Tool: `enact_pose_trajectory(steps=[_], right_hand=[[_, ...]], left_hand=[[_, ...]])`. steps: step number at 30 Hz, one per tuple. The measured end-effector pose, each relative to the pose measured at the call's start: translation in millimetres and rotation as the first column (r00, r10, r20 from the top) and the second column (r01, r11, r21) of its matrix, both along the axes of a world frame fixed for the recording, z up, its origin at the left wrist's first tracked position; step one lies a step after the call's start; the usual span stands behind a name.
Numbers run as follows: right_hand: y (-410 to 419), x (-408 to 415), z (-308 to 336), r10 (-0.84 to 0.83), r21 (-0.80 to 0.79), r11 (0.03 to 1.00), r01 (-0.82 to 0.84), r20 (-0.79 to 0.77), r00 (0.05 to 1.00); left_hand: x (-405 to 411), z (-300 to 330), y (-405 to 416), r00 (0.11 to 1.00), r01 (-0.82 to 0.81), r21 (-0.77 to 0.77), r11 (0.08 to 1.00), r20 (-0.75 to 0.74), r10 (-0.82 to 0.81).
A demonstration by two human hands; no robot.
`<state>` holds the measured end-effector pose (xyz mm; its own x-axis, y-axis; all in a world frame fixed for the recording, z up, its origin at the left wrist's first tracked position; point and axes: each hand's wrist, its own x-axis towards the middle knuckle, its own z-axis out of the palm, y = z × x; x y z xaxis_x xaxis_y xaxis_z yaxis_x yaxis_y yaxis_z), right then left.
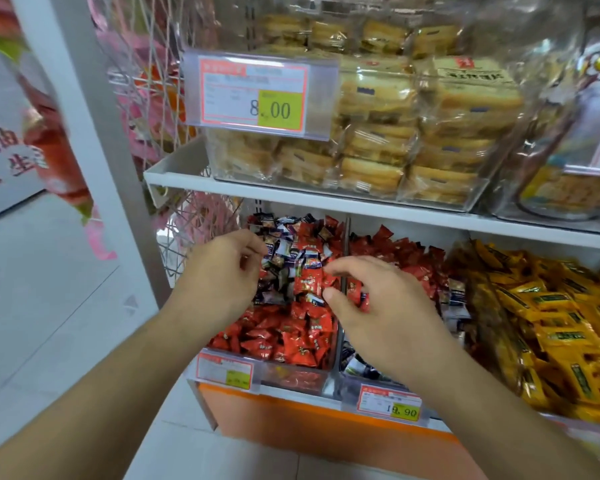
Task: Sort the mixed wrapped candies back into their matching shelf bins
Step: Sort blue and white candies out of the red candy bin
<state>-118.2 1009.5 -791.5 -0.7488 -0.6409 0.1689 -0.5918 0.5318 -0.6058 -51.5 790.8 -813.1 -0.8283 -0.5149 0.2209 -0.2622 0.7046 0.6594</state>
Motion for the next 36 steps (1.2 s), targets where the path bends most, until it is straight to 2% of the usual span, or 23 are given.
enact_pose_trajectory(steps=[3, 8, 13, 16, 18, 20, 21, 26, 27, 29, 32, 34, 36], right_hand=[[7.8, -2.4, -6.8, -0.016, 0.017, 1.000, 0.016, 0.006, 1.000], [17.6, -4.1, -11.2, -0.024, 0.022, 0.999, 0.024, 0.003, 1.000], [23.0, -5.9, -12.4, -0.031, 0.039, 0.999, 0.031, -0.004, 1.000], [26.7, -7.9, -11.8, -0.027, 0.013, 1.000, 0.027, -0.004, 1.000], [29.2, -7.4, -10.5, -0.006, -0.017, 1.000, 0.005, -0.014, 1.000], [31.5, -5.5, -8.9, 0.049, -0.036, 0.998, -0.051, -0.038, 0.998], [32.7, -4.3, -7.4, 0.082, -0.046, 0.995, -0.085, -0.052, 0.995], [41.5, -2.6, -1.5, 0.135, -0.079, 0.986, -0.148, -0.157, 0.978], [44.8, -3.5, -1.0, 0.116, -0.067, 0.989, -0.130, -0.178, 0.977], [54.7, -8.7, -0.1, 0.051, -0.015, 0.998, -0.055, -0.208, 0.977], [71.5, -17.6, 2.5, -0.063, 0.175, 0.980, 0.094, -0.176, 0.982], [77.7, -19.9, 3.8, -0.101, 0.238, 0.962, 0.131, -0.136, 0.986], [79.3, -20.8, 2.4, -0.094, 0.238, 0.964, 0.123, -0.131, 0.987]], left_hand=[[-8.4, -11.6, -1.0, 0.995, 0.081, -0.093, 0.992, 0.066, -0.075], [-19.1, -26.7, 1.5, 0.930, 0.225, -0.196, 0.954, 0.334, -0.150], [-19.9, -26.8, 1.3, 0.946, 0.206, -0.214, 0.955, 0.294, -0.138], [-14.2, -14.4, 3.7, 0.975, 0.147, -0.082, 0.986, 0.178, -0.131], [-8.5, 0.6, 12.3, 0.987, 0.140, 0.129, 0.982, 0.060, -0.148], [-0.8, 17.1, 28.8, 0.975, 0.219, 0.375, 0.901, -0.039, -0.220], [2.4, 23.4, 38.3, 0.963, 0.264, 0.443, 0.857, -0.069, -0.261], [5.9, 30.9, 69.6, 0.910, 0.400, 0.533, 0.746, -0.130, -0.395], [4.6, 29.0, 70.9, 0.911, 0.398, 0.519, 0.756, -0.124, -0.394], [1.2, 21.5, 67.8, 0.931, 0.355, 0.415, 0.838, -0.072, -0.358], [-5.1, 8.5, 56.6, 0.964, 0.252, 0.094, 0.963, 0.059, -0.258], [-10.2, -1.0, 52.1, 0.963, 0.243, -0.036, 0.969, 0.129, -0.237], [-16.2, -8.7, 52.0, 0.950, 0.276, -0.091, 0.957, 0.180, -0.256]])
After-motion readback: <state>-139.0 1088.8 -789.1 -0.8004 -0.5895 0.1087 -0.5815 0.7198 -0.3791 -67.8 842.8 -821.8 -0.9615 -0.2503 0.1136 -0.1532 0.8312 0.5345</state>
